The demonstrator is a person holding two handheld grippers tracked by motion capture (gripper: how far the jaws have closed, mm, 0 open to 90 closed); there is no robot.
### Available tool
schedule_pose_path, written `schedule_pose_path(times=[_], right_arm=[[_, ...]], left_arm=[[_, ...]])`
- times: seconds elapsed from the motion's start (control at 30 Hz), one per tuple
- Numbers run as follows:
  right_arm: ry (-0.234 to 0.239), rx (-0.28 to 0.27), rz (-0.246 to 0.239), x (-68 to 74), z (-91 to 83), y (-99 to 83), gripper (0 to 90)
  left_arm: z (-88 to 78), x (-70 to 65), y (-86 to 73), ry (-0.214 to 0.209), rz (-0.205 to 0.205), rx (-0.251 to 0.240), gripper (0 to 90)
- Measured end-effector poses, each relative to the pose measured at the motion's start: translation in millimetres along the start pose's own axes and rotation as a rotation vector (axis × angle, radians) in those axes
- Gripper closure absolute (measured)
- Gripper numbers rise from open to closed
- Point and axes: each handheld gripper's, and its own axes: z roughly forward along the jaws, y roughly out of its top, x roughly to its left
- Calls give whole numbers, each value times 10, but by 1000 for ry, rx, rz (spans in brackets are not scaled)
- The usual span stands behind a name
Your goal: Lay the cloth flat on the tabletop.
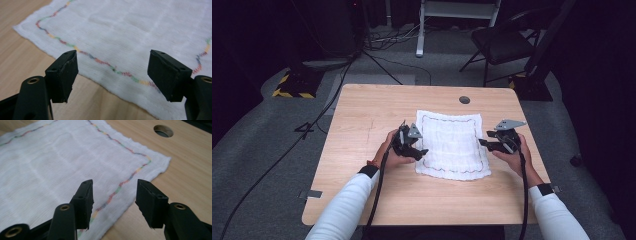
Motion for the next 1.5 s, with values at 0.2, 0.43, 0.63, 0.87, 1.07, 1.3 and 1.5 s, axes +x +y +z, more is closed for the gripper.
schedule_pose_path(times=[0.2,0.43,0.63,0.87,1.07,1.3,1.5], right_arm=[[47,15,-23,116,-133,-180,466],[106,45,-47,266,-166,-346,458],[103,83,-85,379,-166,-430,464],[94,123,-108,438,-148,-540,501],[122,107,-92,462,-181,-591,614],[136,119,-104,520,-214,-600,695],[163,117,-99,559,-271,-651,695]], left_arm=[[-17,-166,-86,-29,43,36,241],[-51,-334,-217,-29,86,61,245],[-81,-350,-300,-44,61,70,264],[-129,-414,-333,-89,47,70,439],[-166,-432,-354,-187,44,81,655],[-210,-464,-397,-246,51,82,785],[-297,-583,-492,-241,51,68,785]])
